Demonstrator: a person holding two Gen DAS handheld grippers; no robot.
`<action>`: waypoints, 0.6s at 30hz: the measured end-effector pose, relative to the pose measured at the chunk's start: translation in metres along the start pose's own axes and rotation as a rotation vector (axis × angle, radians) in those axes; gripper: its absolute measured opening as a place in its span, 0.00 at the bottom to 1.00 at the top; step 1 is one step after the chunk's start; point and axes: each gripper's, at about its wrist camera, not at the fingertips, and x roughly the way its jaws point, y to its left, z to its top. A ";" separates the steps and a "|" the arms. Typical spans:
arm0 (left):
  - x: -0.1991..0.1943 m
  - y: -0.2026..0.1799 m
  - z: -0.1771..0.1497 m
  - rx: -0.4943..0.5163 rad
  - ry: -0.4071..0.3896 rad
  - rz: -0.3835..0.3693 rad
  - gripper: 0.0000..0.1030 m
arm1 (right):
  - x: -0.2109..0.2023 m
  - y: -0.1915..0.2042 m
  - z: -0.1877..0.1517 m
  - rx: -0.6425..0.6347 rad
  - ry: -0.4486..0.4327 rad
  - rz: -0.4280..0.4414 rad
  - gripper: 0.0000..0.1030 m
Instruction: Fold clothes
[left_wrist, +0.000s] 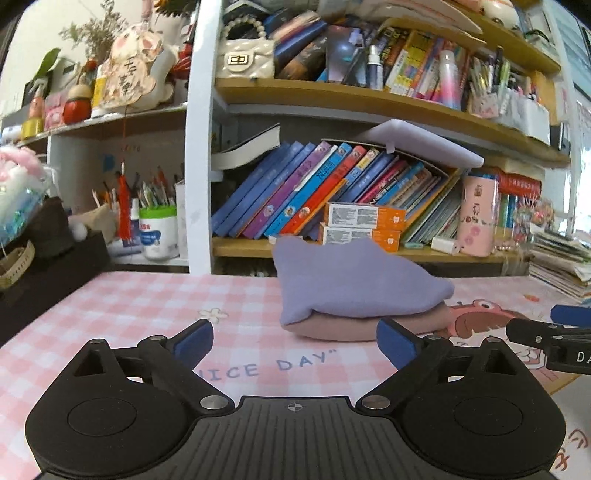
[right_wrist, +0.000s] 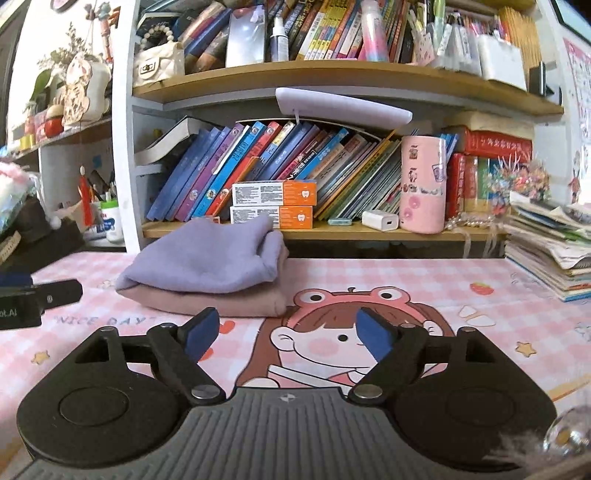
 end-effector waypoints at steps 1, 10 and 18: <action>0.001 0.000 0.000 0.000 0.006 -0.002 0.95 | -0.001 0.001 0.000 -0.005 -0.004 -0.005 0.81; 0.001 0.000 -0.003 -0.010 0.011 0.010 1.00 | 0.001 0.007 0.000 -0.052 -0.002 -0.017 0.99; 0.007 0.001 -0.002 -0.016 0.049 0.027 1.00 | 0.005 0.011 0.000 -0.077 0.025 -0.032 1.00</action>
